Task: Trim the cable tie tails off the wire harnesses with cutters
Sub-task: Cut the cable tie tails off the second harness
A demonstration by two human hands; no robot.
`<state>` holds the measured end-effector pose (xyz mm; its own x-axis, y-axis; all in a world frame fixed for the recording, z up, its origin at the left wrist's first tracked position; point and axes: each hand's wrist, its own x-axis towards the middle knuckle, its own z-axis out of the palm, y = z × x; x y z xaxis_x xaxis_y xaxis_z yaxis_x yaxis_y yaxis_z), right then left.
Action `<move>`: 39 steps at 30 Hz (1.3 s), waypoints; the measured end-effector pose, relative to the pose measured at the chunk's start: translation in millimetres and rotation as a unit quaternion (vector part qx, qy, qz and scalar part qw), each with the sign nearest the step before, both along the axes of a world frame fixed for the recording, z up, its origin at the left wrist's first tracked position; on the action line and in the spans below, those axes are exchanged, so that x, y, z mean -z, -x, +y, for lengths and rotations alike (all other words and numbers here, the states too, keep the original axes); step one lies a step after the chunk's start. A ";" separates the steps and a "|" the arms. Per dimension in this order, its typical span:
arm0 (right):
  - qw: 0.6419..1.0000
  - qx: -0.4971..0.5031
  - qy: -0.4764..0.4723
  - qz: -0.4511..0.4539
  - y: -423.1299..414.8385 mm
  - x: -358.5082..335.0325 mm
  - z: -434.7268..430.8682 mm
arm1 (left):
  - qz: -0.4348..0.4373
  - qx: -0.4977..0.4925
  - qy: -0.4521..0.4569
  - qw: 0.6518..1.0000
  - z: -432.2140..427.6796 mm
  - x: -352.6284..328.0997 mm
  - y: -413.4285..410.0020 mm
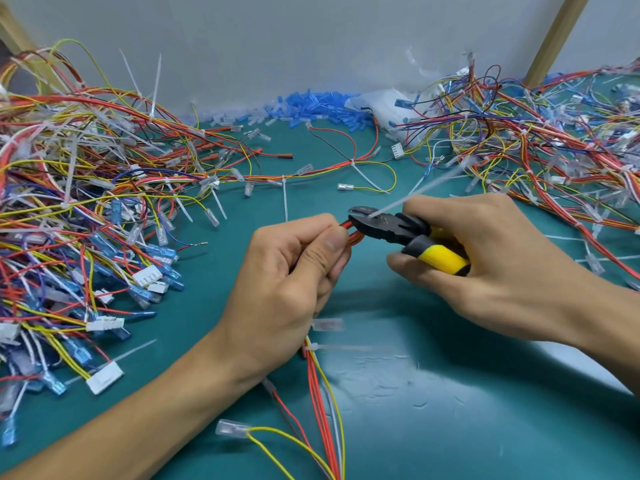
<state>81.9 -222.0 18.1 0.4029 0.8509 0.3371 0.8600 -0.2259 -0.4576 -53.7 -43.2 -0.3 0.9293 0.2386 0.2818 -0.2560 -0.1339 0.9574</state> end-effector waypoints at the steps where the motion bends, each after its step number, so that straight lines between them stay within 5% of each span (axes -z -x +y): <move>1: 1.000 -0.002 -0.004 0.000 -0.1 -0.7 -0.6 | -0.004 -0.002 0.006 1.000 -0.3 0.2 0.3; 13: 1.000 -0.028 0.008 0.010 1.2 3.2 -0.5 | -0.022 -0.049 -0.154 0.987 3.0 4.3 1.7; 22: 0.999 -0.045 0.013 0.020 4.2 0.4 -1.6 | -0.022 -0.030 -0.130 0.991 0.6 4.6 -0.1; 30: 1.000 -0.009 -0.002 -0.001 1.4 -0.7 1.0 | -0.017 -0.007 -0.020 1.000 -2.8 1.0 0.1; 39: 0.999 -0.038 -0.010 0.023 6.9 1.3 2.8 | -0.028 -0.044 -0.127 0.991 -1.1 4.6 1.4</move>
